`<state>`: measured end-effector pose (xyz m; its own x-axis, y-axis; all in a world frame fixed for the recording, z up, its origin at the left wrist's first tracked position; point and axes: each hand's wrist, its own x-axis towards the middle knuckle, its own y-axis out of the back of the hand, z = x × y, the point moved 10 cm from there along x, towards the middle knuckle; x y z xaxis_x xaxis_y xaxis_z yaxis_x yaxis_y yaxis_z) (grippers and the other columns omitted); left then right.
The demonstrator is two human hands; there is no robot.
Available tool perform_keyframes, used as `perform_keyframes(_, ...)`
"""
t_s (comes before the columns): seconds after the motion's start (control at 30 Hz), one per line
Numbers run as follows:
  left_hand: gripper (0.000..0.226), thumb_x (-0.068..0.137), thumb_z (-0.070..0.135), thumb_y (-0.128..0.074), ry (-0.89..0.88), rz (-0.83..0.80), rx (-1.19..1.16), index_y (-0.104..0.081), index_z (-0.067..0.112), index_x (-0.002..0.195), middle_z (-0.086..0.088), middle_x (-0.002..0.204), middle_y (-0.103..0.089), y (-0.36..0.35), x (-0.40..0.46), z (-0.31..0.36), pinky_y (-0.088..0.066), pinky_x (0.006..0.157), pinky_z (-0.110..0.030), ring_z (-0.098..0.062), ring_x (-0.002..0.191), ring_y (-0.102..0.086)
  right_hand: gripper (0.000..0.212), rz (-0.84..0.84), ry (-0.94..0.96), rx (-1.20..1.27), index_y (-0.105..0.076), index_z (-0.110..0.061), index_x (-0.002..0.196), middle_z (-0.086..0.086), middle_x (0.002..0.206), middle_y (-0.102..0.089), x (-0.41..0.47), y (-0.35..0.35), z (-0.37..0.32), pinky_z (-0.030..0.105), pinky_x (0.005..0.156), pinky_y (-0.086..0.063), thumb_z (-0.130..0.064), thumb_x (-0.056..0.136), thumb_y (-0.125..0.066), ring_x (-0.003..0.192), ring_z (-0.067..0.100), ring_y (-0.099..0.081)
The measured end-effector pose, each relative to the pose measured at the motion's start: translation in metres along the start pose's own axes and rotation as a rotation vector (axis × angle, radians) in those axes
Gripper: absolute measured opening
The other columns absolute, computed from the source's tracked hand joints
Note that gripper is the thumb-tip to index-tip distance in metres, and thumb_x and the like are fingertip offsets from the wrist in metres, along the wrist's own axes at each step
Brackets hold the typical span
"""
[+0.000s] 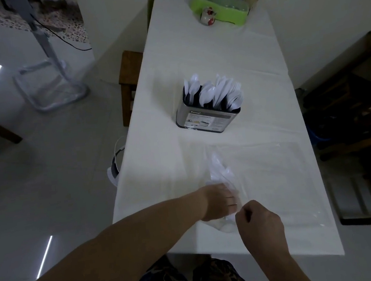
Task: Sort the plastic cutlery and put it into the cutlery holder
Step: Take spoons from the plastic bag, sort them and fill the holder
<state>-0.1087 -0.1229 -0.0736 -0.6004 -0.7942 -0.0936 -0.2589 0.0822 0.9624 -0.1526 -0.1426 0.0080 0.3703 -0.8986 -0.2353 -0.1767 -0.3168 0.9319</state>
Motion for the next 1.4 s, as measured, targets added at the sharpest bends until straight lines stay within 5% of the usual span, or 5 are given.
perform_keyframes(0.27, 0.009, 0.086, 0.022, -0.070, 0.005, -0.020, -0.083, -0.066, 0.022, 0.094, 0.005, 0.097, -0.066, -0.018, 0.003, -0.005, -0.043, 0.083, -0.035, -0.018, 0.089, -0.062, 0.023, 0.015, -0.017, -0.014, -0.049, -0.017, 0.065, -0.003, 0.050, -0.051, 0.005, 0.004, 0.003, 0.025, 0.043, -0.030, -0.017, 0.087, -0.054, 0.045, 0.012, -0.045)
perform_keyframes(0.7, 0.022, 0.085, 0.028, -0.071, -0.050, -0.154, -0.075, -0.064, 0.024, 0.106, 0.005, 0.117, -0.062, -0.034, -0.009, -0.008, -0.040, 0.095, -0.034, -0.017, 0.104, -0.057, 0.020, -0.006, -0.040, -0.033, -0.051, -0.017, 0.069, -0.003, 0.056, -0.055, 0.006, 0.000, 0.003, 0.024, 0.044, -0.033, -0.020, 0.089, -0.052, 0.048, 0.012, -0.048)
perform_keyframes(1.0, 0.019, 0.085, 0.003, -0.062, -0.041, 0.260, -0.113, -0.059, 0.016, 0.071, -0.001, 0.069, -0.056, -0.004, -0.032, -0.022, -0.042, 0.079, -0.033, -0.023, 0.070, -0.050, 0.018, -0.027, -0.005, -0.058, -0.053, -0.016, 0.074, -0.002, 0.059, -0.058, 0.008, -0.006, -0.004, 0.025, 0.047, -0.039, -0.021, 0.091, -0.050, 0.051, 0.014, -0.053)
perform_keyframes(1.23, 0.030, 0.100, 0.009, -0.045, -0.005, 0.322, -0.299, -0.055, 0.012, 0.072, -0.006, 0.072, -0.052, -0.012, -0.055, -0.022, -0.040, 0.083, -0.037, -0.026, 0.074, -0.048, 0.018, -0.054, 0.021, -0.124, -0.054, -0.017, 0.080, -0.003, 0.066, -0.060, 0.010, -0.015, -0.014, 0.026, 0.053, -0.044, -0.025, 0.094, -0.046, 0.058, 0.014, -0.056)
perform_keyframes(1.4, 0.004, 0.089, 0.014, -0.056, -0.018, 0.114, -0.212, -0.060, 0.014, 0.088, -0.006, 0.090, -0.058, -0.034, -0.070, -0.025, -0.030, 0.107, -0.046, -0.035, 0.113, -0.050, 0.018, -0.082, 0.040, -0.144, -0.052, -0.017, 0.080, -0.002, 0.070, -0.060, 0.013, -0.023, -0.021, 0.026, 0.054, -0.042, -0.025, 0.094, -0.044, 0.061, 0.016, -0.054)
